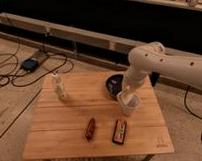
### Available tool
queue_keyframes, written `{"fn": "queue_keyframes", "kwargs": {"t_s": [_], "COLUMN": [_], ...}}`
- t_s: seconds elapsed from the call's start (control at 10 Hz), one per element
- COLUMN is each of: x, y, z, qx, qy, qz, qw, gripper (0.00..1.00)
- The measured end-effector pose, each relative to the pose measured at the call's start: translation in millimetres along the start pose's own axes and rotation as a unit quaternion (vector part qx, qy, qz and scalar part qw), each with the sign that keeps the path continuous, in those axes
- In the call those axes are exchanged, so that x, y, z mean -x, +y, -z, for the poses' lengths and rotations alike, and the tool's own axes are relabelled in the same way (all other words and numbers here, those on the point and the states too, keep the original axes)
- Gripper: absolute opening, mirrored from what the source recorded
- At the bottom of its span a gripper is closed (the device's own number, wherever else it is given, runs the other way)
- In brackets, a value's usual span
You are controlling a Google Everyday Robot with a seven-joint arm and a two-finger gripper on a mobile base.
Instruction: Place the white sponge in the ceramic cup
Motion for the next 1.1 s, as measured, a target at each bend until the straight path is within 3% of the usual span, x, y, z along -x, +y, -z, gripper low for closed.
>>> {"fn": "queue_keyframes", "kwargs": {"t_s": [0.4,0.5,1.1], "x": [8,12,26], "y": [-13,-16,-16], "z": [-13,-16,-34], "qx": [0.01,0.01,0.02], "qy": [0.022,0.028,0.063], "qz": [-0.024,-0.029,-0.047], "qw": [0.9994,0.9992,0.9967], "gripper": [0.0,0.04,0.68]}}
